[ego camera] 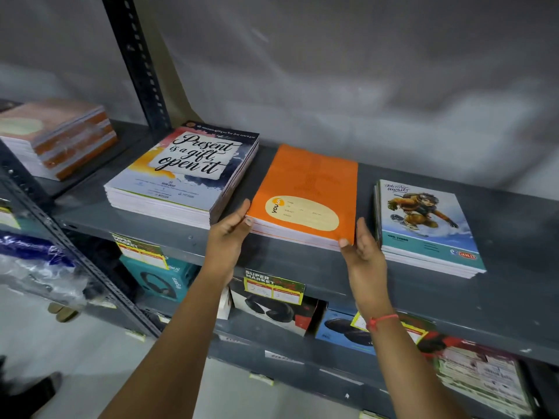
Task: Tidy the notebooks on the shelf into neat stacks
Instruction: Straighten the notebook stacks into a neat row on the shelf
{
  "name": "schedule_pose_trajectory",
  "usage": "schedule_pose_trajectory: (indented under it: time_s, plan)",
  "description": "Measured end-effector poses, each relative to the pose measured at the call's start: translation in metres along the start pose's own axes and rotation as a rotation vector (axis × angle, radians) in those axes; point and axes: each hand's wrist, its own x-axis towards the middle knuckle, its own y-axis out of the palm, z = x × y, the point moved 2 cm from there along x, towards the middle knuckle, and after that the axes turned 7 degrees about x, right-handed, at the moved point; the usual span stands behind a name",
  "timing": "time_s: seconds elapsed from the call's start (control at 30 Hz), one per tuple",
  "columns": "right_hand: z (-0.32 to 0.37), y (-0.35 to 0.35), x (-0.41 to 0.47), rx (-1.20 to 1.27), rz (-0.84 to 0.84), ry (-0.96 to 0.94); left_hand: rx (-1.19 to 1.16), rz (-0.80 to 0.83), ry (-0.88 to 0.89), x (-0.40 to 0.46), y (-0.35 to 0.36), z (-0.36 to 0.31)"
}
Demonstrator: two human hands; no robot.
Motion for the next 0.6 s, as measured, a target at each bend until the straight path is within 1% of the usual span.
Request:
schedule_pose_trajectory:
  time_s: [0.13, 0.47, 0.6]
  plan:
    - [-0.001, -0.001, -0.001, -0.012, -0.001, -0.033, -0.038, -0.024, -0.014, 0.000, 0.001, -0.001]
    - [-0.005, 0.002, 0.004, -0.014, -0.141, -0.019, -0.053, -0.124, -0.014, 0.009, 0.005, 0.008]
    - [-0.002, 0.004, 0.004, -0.014, -0.169, -0.025, -0.053, -0.149, 0.004, 0.014, 0.005, 0.012]
